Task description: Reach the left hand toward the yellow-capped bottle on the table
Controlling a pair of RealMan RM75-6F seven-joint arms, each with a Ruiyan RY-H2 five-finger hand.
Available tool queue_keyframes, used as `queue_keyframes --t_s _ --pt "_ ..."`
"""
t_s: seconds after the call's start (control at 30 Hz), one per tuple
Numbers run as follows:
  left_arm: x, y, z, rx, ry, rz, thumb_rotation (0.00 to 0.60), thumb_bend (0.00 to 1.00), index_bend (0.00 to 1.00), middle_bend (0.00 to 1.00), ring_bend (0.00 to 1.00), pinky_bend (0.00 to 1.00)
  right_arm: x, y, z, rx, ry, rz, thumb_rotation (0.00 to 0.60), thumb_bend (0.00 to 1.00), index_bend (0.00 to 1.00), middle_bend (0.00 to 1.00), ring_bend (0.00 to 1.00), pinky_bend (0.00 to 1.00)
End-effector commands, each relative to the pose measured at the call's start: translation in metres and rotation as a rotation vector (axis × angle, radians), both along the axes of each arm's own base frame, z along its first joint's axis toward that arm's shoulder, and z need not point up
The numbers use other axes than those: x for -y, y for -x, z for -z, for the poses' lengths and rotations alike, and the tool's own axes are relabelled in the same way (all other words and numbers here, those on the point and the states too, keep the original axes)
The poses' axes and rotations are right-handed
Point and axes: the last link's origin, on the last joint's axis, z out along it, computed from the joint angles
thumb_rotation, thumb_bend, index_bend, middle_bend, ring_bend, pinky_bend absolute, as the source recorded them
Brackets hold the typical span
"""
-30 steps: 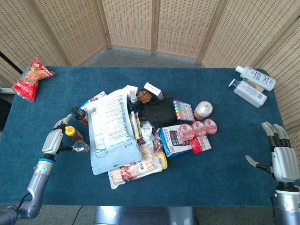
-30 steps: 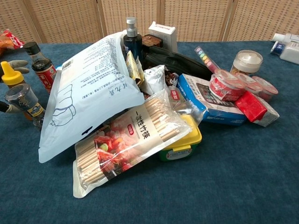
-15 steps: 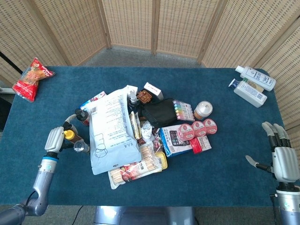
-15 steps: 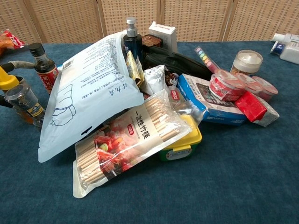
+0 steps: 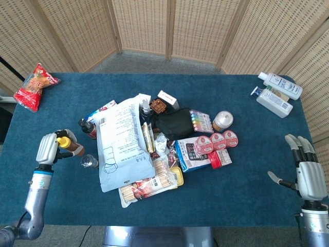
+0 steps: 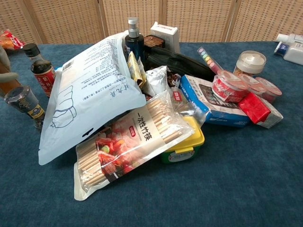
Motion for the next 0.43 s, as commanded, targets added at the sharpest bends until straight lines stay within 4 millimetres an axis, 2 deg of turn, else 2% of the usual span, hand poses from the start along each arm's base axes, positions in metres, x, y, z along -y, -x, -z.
queue_keyframes --t_s 0.03,0.3,0.43 --pt "0.0 -0.011 -0.025 0.001 -0.048 0.033 0.6 0.28 0.77 0.74 0.64 0.73 0.0 0.0 0.0 0.0 -0.001 -0.001 0.6 0.0 0.0 0.0 0.0 0.0" --pt "0.002 -0.042 -0.068 0.004 -0.116 0.094 0.6 0.28 0.77 0.74 0.64 0.73 -0.001 -0.001 0.0 0.0 -0.001 -0.004 0.6 0.0 0.0 0.0 0.0 0.0" --pt "0.003 -0.053 -0.081 0.003 -0.135 0.114 0.6 0.28 0.77 0.74 0.64 0.73 -0.001 -0.002 0.0 0.0 -0.003 -0.006 0.6 0.0 0.0 0.0 0.0 0.0"
